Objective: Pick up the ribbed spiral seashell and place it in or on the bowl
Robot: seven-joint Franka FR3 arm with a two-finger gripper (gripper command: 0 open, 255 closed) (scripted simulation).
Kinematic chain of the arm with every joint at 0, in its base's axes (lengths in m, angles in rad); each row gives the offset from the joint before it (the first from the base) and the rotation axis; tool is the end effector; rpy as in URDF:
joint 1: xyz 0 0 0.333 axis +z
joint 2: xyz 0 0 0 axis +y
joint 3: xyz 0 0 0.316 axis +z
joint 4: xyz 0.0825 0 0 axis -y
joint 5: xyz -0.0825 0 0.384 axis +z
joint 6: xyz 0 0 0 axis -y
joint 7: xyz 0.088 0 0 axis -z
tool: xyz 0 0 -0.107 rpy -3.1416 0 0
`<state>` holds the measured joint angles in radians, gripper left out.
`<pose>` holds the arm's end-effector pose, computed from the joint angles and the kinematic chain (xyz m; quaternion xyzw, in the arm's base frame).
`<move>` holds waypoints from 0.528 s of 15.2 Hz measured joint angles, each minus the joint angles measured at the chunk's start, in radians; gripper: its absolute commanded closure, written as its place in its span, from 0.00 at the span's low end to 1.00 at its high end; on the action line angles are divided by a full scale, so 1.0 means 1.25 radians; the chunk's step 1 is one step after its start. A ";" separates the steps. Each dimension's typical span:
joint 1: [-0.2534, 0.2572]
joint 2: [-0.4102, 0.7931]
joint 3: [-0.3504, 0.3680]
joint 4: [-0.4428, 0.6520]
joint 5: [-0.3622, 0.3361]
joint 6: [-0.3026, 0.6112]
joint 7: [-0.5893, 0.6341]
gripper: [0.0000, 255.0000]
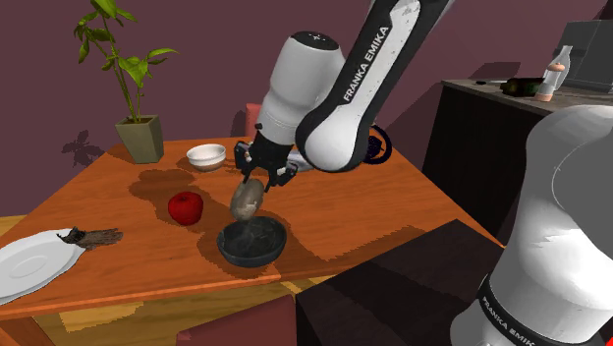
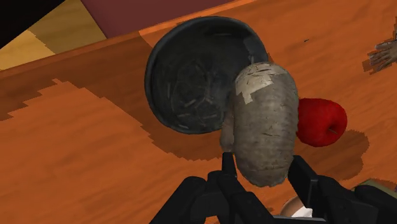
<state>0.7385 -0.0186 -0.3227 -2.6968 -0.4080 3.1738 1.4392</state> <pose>0.3910 0.2126 0.2880 -0.9245 0.2930 -0.1765 0.1680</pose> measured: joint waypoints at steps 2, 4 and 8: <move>-0.002 0.028 -0.011 0.004 -0.061 0.026 0.054 1.00; 0.028 0.061 -0.059 0.011 -0.133 0.056 0.116 1.00; 0.125 0.126 -0.166 0.020 -0.175 0.115 0.166 1.00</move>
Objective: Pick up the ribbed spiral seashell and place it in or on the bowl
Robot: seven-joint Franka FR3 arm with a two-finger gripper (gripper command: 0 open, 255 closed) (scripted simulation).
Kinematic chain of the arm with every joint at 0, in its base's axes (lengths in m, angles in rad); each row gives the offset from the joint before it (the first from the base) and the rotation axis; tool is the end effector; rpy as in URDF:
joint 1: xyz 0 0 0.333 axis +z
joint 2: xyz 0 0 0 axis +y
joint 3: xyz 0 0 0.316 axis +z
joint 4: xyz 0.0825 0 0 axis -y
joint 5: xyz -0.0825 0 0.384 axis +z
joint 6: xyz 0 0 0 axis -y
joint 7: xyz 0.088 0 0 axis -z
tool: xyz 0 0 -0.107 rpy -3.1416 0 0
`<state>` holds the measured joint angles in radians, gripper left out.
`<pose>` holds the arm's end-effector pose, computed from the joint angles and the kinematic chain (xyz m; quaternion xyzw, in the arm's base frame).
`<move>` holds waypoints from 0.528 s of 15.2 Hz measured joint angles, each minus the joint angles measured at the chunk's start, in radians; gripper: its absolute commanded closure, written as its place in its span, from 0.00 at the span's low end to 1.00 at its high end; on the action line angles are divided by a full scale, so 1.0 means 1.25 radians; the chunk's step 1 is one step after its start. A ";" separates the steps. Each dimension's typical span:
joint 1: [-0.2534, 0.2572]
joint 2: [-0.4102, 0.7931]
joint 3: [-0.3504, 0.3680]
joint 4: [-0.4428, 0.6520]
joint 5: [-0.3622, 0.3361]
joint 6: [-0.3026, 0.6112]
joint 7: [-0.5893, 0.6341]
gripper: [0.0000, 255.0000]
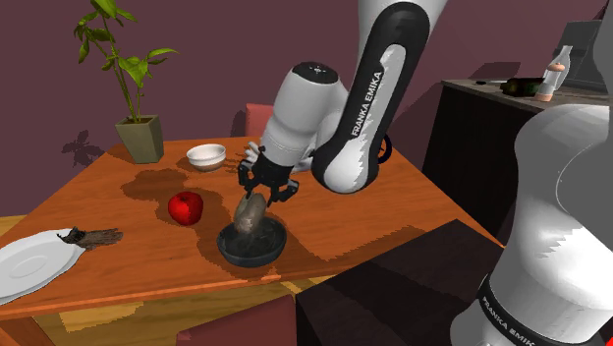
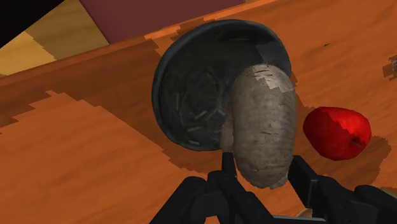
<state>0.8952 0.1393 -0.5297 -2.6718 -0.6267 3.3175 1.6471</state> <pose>0.3899 0.2109 0.2448 -0.9245 0.2934 -0.1757 0.1683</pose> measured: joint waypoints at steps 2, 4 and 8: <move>0.016 0.036 -0.014 0.005 0.009 0.030 0.002 1.00; 0.028 0.066 -0.025 0.008 0.019 0.056 0.001 1.00; 0.039 0.096 -0.031 0.012 0.032 0.081 0.001 1.00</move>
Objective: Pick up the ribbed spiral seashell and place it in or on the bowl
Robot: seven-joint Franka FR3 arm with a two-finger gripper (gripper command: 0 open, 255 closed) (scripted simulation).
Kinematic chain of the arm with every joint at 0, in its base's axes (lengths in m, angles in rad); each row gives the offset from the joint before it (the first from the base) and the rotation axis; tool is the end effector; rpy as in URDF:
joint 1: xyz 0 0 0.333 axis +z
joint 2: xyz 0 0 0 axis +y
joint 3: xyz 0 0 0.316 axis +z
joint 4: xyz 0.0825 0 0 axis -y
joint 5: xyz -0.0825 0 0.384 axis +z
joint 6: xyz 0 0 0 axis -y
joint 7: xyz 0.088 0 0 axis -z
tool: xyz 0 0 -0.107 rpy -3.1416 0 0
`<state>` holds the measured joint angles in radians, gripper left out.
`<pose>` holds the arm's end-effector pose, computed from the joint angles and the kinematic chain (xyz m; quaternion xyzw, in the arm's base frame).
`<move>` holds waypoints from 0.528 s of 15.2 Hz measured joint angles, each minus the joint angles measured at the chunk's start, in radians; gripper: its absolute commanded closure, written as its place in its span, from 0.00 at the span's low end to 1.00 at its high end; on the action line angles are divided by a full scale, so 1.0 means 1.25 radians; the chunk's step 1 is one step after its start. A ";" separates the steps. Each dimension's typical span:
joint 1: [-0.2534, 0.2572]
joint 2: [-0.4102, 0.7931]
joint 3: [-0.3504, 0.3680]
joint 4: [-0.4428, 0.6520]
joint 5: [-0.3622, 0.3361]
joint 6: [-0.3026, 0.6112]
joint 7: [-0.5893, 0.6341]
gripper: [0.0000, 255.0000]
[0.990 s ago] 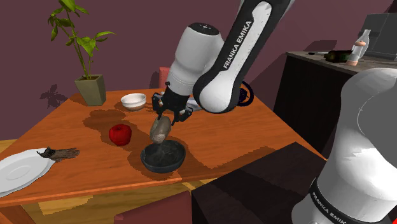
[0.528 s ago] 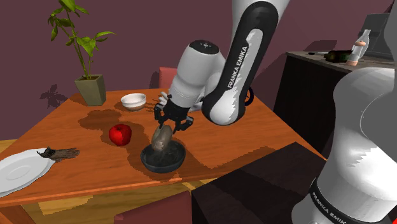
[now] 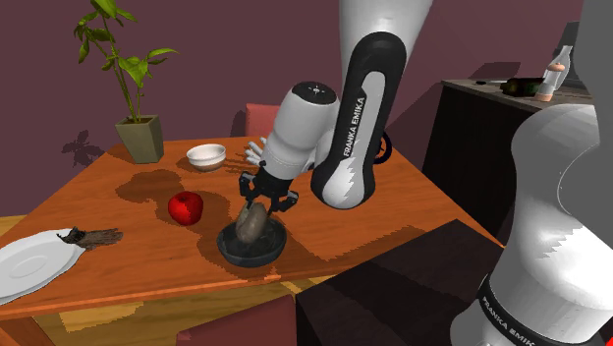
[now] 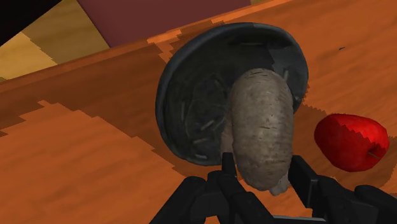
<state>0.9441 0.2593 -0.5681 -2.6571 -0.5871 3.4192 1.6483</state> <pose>0.3902 0.2122 0.2154 -0.9245 0.2932 -0.1761 0.1684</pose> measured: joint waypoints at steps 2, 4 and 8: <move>-0.001 0.002 0.000 0.000 0.000 0.001 0.000 1.00; -0.001 0.002 0.000 0.001 0.000 0.002 0.000 1.00; 0.000 0.002 0.000 0.001 0.000 0.002 0.000 0.00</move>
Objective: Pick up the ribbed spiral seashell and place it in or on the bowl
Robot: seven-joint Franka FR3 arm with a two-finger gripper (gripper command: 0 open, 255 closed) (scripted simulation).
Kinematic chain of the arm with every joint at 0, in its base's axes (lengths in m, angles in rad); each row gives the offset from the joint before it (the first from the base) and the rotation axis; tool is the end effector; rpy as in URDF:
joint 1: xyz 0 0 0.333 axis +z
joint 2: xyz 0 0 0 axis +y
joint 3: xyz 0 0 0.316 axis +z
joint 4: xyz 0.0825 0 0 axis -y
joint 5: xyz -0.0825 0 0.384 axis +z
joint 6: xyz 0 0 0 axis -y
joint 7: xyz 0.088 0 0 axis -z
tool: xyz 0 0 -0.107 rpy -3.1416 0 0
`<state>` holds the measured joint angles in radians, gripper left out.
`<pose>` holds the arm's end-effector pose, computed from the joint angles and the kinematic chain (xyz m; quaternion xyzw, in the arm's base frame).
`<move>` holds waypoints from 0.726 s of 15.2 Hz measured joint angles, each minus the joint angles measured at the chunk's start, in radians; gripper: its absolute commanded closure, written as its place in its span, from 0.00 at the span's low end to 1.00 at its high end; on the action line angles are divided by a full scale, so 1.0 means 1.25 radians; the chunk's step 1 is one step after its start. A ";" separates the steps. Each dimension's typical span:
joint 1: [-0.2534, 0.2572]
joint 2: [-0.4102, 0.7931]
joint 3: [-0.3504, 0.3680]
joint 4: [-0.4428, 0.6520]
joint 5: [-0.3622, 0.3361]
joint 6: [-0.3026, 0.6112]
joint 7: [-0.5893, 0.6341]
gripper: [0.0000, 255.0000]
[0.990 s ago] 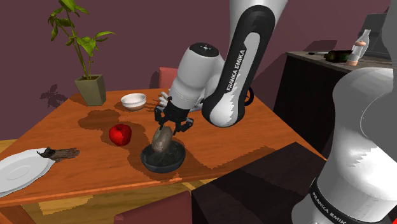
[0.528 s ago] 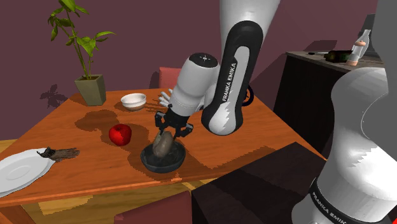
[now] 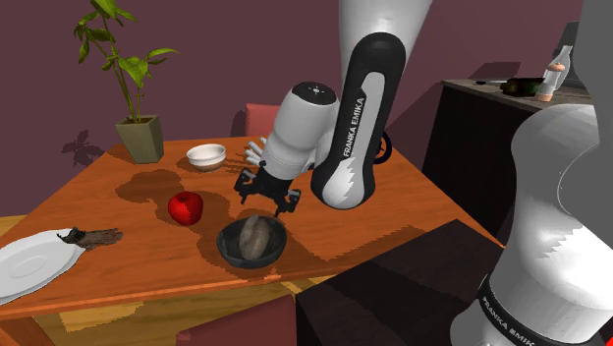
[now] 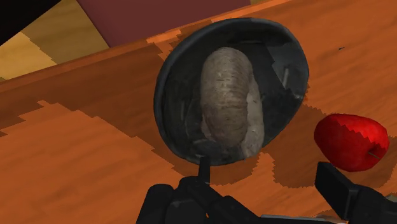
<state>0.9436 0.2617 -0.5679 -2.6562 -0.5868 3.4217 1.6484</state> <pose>0.3905 0.2122 0.2150 -0.9244 0.2931 -0.1763 0.1688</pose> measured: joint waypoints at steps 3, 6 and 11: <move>0.000 0.000 0.000 0.000 0.000 0.000 0.000 0.00; 0.110 -0.094 -0.107 -0.050 0.035 -0.051 -0.052 0.00; 0.447 -0.162 -0.437 -0.083 0.064 -0.097 -0.089 0.00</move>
<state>1.5029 0.0590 -1.1146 -2.7597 -0.5065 3.3008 1.5373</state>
